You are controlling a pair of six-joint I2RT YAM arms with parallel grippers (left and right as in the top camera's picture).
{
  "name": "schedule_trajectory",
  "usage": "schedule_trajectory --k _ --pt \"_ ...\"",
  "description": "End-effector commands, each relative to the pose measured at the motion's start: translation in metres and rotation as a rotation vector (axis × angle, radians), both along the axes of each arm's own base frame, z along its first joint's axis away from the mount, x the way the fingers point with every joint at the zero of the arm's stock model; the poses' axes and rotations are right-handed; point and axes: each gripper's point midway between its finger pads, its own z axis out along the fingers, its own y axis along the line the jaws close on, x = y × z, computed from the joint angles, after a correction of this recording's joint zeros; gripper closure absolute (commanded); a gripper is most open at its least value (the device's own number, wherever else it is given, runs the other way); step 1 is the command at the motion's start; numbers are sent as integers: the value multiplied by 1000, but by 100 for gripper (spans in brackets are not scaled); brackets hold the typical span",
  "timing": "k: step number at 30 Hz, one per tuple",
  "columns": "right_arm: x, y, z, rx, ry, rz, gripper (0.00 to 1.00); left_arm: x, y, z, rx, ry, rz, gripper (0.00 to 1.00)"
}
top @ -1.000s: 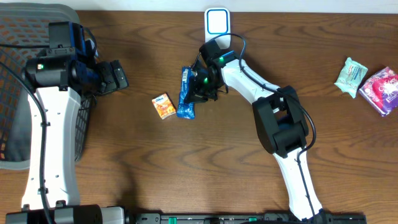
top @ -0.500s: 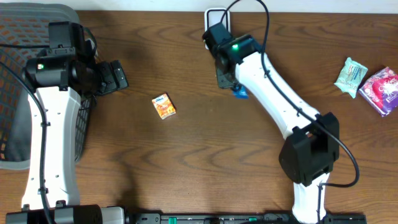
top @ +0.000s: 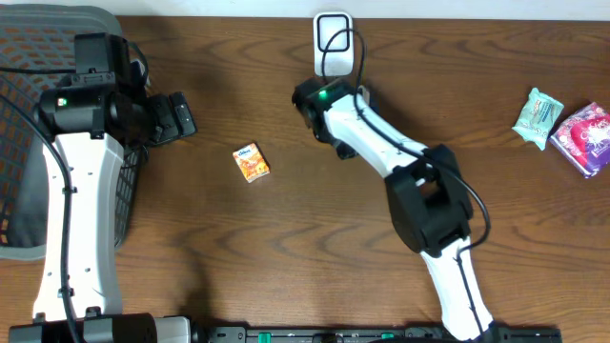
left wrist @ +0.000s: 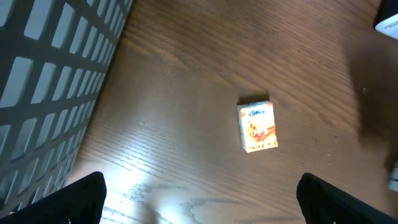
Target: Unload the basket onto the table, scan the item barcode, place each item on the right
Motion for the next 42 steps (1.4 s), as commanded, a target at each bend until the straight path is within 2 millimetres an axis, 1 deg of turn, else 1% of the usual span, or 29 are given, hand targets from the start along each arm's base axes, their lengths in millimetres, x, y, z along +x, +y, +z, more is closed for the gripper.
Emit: schedule_trajectory --k 1,2,3,4,7,8,9,11,12,14,15,17,19,21,22,23,24,26,28,31,33,35,36,39,41,42 --pt "-8 18 -11 -28 -1 35 90 -1 2 0 10 1 1 2" --pt "-11 22 -12 -21 6 41 81 -1 2 0 10 1 1 2" --pt "-14 27 -13 -6 16 46 74 -1 2 0 10 1 1 2" --pt "-18 34 -16 19 32 51 69 -1 2 0 10 1 1 2" --pt "-27 50 -20 89 74 54 50 -1 2 0 10 1 1 2" --pt "-29 57 -15 131 94 46 47 -1 2 0 10 1 1 2" --pt "-28 59 -11 146 99 40 44 -1 2 0 10 1 1 2" --pt "-24 61 6 177 102 25 43 -1 2 0 10 1 1 2" --pt "-20 61 18 200 108 26 42 -1 2 0 10 1 1 2" --pt "-15 64 35 245 131 54 35 -1 2 0 10 1 1 2" --pt "-10 66 48 286 144 77 34 -1 2 0 10 1 1 2" --pt "-2 67 65 353 151 98 31 -1 2 0 10 1 1 2" --pt "8 66 75 443 156 104 28 -1 2 0 10 1 1 2" --pt "13 66 76 571 205 122 28 -1 2 0 11 1 1 2" --pt "13 67 75 644 244 140 28 -1 2 0 10 1 1 2" --pt "11 72 73 788 324 195 31 -1 2 0 10 1 1 2" --pt "10 75 72 881 368 231 32 -1 2 0 10 1 1 2" --pt "9 76 71 1016 417 284 32 -1 2 0 10 1 1 2" --pt "11 70 64 1097 438 291 32 -1 2 0 10 1 1 2" --pt "15 58 46 1149 445 252 34 -1 2 0 10 1 1 2" --pt "16 51 18 1229 450 211 41 -1 2 0 10 1 1 2" --pt "12 52 4 1282 459 196 41 -1 2 0 10 1 1 2" --pt "8 54 -8 1328 466 188 41 -1 2 0 10 1 1 2" --pt "-2 58 -26 1369 484 179 41 -1 2 0 10 1 1 2" --pt "-12 61 -38 1375 508 173 43 -1 2 0 10 1 1 2" --pt "-17 62 -44 1374 518 172 46 -1 2 0 10 1 1 2"
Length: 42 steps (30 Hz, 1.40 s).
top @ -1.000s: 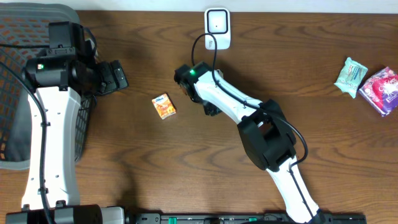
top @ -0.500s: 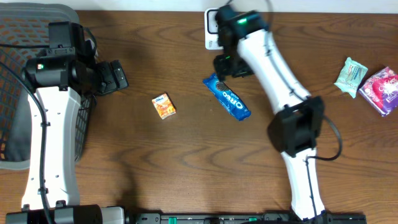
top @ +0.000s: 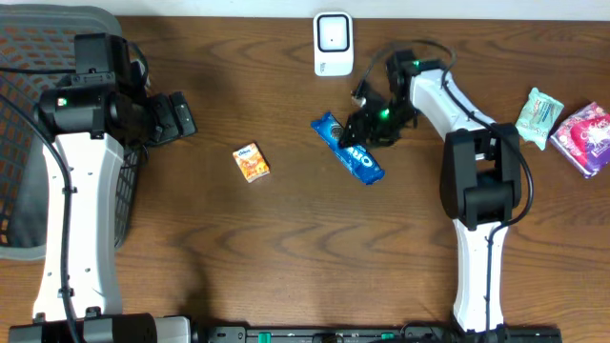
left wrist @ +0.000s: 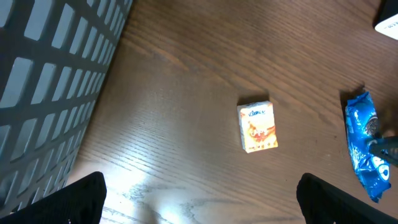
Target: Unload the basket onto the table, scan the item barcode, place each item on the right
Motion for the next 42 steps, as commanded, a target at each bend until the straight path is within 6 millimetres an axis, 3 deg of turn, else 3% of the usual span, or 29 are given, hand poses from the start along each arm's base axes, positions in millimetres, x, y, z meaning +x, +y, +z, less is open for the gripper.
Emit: schedule_trajectory --k 1,3,4,5,9,14,18,20,23,27,37,42 --pt "-22 9 -18 41 47 27 51 -1 2 0 10 2 1 2" --pt "-31 14 -24 46 66 38 72 -1 2 0 10 2 1 2" --pt "-35 16 -25 46 75 43 90 -1 2 0 10 2 1 2" --pt "-36 17 -25 42 83 42 99 -1 2 0 10 1 1 2" --pt "-34 29 -20 31 104 11 99 -1 2 0 10 2 1 2" --pt "1 46 16 45 51 -69 99 -1 2 0 10 2 1 2" --pt "36 56 62 87 -67 -110 99 -1 2 0 10 2 1 2" --pt "63 60 100 116 -161 -151 99 -1 2 0 10 2 1 2" --pt "95 63 139 139 -277 -218 99 -1 2 0 10 2 1 2" --pt "126 70 170 206 -403 -277 99 -1 2 0 10 2 1 2" --pt "187 52 193 153 -614 -508 99 -1 2 0 10 2 1 2" --pt "198 50 198 166 -622 -591 99 -1 2 0 11 2 1 2"
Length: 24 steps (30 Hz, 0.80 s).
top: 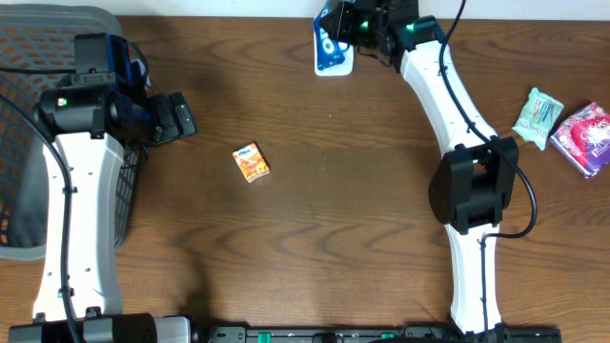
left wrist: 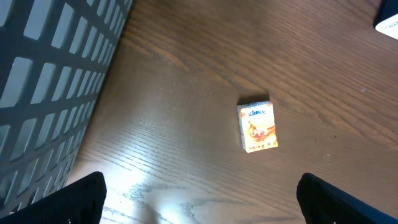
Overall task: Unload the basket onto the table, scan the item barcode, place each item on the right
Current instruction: 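Hold the blue Oreo bar up to the scanner with the right gripper, then carry the Oreo bar to the right edge beside the wipes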
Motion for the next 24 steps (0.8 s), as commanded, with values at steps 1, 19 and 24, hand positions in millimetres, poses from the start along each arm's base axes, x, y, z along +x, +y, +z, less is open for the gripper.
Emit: schedule_trajectory --k 1,19,24 --pt "8 -3 13 41 11 -94 99 -1 2 0 10 2 1 2" --pt "-5 -79 21 -103 80 -215 99 -1 2 0 10 2 1 2" --pt "-23 -198 20 -230 182 -371 99 -1 2 0 10 1 1 2"
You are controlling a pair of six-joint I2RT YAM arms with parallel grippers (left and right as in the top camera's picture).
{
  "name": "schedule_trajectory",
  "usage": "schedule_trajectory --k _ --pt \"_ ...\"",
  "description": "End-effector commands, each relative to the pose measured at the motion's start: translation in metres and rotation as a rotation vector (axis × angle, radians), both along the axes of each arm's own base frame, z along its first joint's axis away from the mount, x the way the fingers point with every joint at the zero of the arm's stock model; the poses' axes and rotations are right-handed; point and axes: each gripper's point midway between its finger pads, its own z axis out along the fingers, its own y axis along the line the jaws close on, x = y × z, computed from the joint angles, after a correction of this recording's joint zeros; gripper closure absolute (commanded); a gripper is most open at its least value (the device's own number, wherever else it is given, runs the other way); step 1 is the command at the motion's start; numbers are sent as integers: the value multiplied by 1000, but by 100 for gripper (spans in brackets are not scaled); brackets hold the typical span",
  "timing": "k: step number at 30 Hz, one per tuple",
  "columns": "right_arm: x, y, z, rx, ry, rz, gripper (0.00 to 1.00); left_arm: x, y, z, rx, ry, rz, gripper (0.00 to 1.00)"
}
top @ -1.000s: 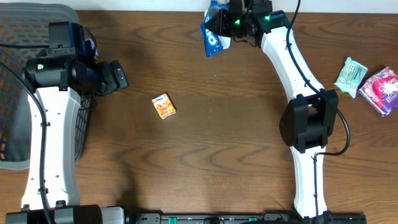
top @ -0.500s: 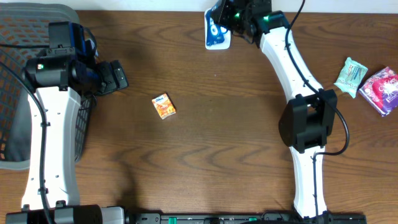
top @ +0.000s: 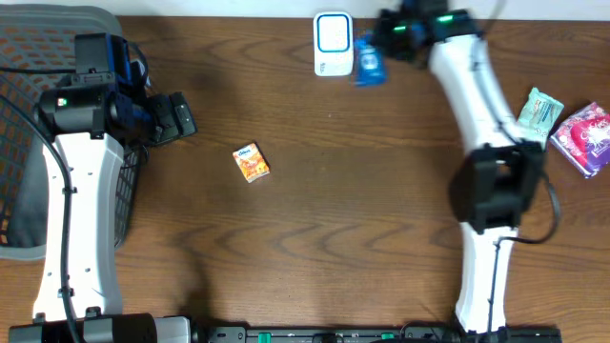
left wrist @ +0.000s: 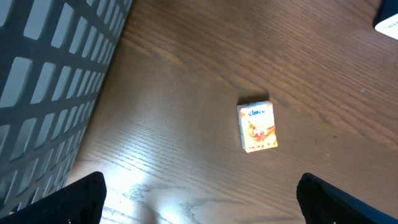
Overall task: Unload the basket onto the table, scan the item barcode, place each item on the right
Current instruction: 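Carry the Oreo bar to the right edge beside the wipes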
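Note:
The white barcode scanner (top: 331, 43) stands at the table's far edge. Just right of it a blue cookie packet (top: 368, 59) hangs tilted, with my right gripper (top: 383, 36) shut on its upper end. A small orange box (top: 253, 162) lies on the wood left of centre, and the left wrist view also shows the box (left wrist: 257, 126). My left gripper (top: 177, 116) hovers open beside the basket, well left of the box, its dark fingertips (left wrist: 81, 198) wide apart with nothing between them.
A dark mesh basket (top: 19, 143) fills the left edge under the left arm. At the far right lie a pale green packet (top: 538, 114) and a pink packet (top: 584, 139). The right arm stretches from the front edge up to the far edge.
The blue packet was over the scanner's face and is now just to the scanner's right, still in my right gripper. The right arm's upper end has shifted right. The left arm and orange box have not moved.
At first my right arm lay across the table's middle below the scanner, with no blue packet showing. Then its gripper was at the blue packet lying on the wood. Then it held the packet over the scanner, and now beside it.

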Motion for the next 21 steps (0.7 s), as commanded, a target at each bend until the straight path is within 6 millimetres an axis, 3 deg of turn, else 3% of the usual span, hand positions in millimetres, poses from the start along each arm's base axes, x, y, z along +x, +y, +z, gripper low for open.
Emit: schedule_trajectory --k 1,5,9,15,17,21 --pt "-7 -100 45 -123 -60 -110 99 -1 3 0 11 1 1 2" --pt "-37 -185 23 -219 80 -215 99 -1 3 0 11 1 1 2" --pt "-62 -260 14 -343 155 -303 99 -1 3 0 11 1 1 2" --pt "-87 -318 7 -411 206 -336 96 -1 3 0 11 1 1 2" --pt "-90 -327 3 -407 218 -353 85 -1 3 0 11 1 1 2" --pt "-96 -335 -16 -390 270 -368 43 -1 3 0 11 1 1 2"
